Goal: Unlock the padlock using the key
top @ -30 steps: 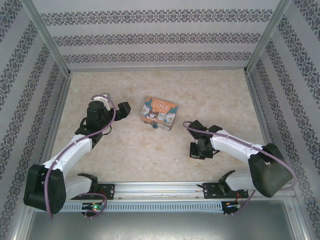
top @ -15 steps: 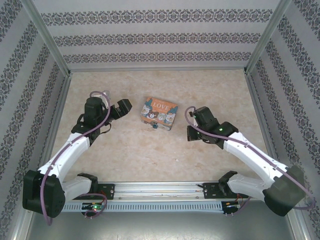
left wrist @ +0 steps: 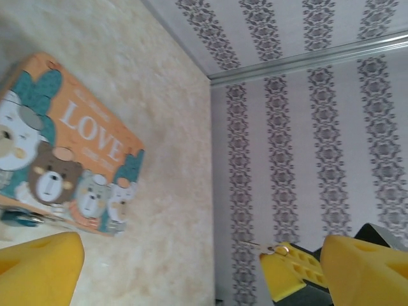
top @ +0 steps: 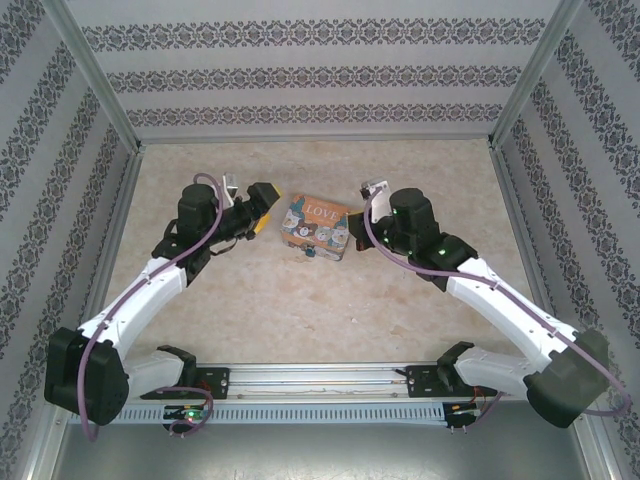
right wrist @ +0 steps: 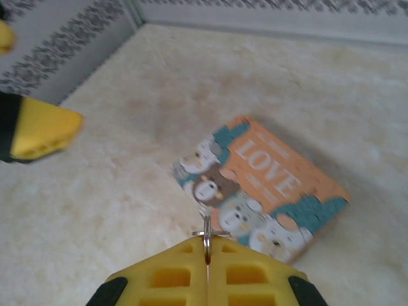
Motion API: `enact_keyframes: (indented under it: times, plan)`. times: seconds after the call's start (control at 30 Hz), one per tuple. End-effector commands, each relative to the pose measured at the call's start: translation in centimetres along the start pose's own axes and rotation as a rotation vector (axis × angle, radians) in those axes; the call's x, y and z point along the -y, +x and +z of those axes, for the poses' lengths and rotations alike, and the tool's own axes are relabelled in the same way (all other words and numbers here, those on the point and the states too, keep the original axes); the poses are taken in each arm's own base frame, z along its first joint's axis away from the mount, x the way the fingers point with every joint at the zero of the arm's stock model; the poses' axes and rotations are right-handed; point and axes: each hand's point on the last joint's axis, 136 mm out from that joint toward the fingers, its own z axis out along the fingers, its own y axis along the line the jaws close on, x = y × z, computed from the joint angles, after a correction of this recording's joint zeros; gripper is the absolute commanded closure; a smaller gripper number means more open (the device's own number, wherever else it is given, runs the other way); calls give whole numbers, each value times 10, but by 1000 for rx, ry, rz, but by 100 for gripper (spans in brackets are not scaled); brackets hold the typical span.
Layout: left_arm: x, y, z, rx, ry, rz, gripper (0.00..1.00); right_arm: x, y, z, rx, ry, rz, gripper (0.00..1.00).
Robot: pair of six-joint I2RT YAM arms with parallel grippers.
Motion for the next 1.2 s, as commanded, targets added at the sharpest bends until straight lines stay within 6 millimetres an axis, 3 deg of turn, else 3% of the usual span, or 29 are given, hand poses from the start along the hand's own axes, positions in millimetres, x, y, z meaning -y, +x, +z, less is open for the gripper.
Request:
enact_keyframes:
  times: [0.0,0.2,0.4,0.77,1.17]
  plan:
    - [44,-5,1,16,186,-119,5,-36,-35,4,123,-141,-70,100]
    - [61,-16,0,44,357,-349,5,-62,-47,19,173,-206,-114,100]
    - [55,-11,6,22,339,-400,6,-81,-59,30,215,-248,-138,100]
    - [65,-4,10,-4,366,-401,13,-108,-79,52,242,-327,-167,100]
    - [63,-5,4,32,347,-404,38,-109,-62,61,203,-326,-160,100]
